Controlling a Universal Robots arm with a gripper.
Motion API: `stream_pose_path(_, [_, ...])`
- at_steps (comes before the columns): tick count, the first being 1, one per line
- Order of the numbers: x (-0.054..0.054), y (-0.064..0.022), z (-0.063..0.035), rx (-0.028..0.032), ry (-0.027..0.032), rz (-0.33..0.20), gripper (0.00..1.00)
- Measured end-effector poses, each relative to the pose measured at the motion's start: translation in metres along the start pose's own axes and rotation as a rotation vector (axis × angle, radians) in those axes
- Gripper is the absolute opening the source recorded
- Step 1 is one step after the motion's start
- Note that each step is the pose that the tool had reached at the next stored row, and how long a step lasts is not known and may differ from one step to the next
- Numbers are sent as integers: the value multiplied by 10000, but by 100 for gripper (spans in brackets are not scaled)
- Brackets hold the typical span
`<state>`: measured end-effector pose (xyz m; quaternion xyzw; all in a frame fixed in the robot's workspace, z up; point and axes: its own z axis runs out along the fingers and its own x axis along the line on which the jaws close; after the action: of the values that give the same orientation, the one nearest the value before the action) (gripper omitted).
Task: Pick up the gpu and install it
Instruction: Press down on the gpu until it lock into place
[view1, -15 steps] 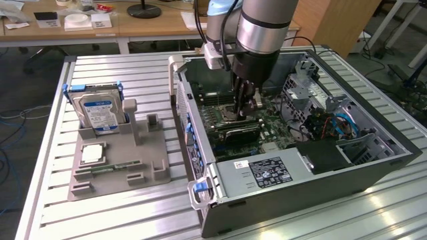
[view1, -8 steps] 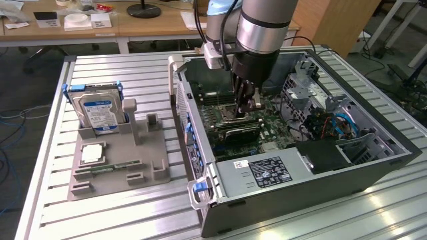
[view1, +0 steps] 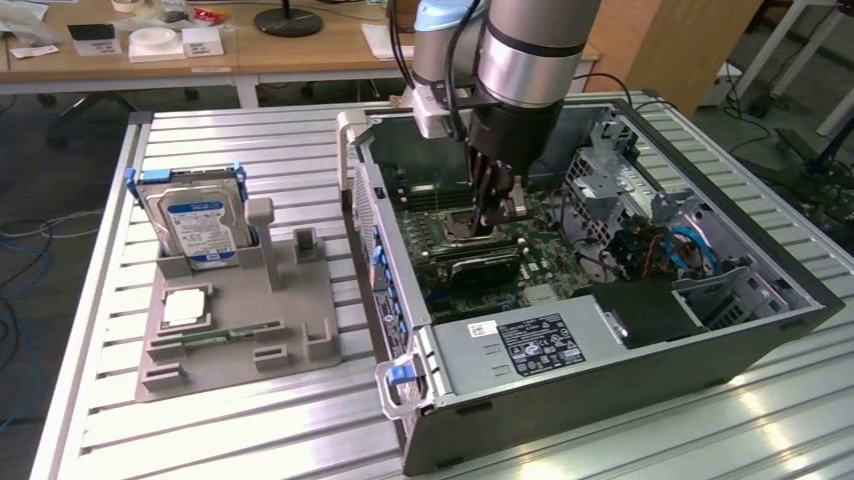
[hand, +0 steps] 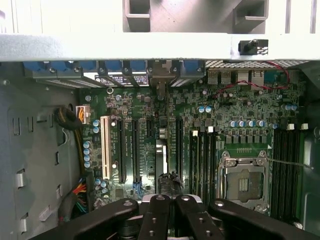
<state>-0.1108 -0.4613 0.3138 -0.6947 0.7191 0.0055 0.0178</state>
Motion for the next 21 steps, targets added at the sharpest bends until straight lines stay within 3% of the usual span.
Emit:
stream_pose_path(8, [0,2,137,0,-16,1,11])
stream_pose_path(21, [-25,1,211,-2,-40,2,11])
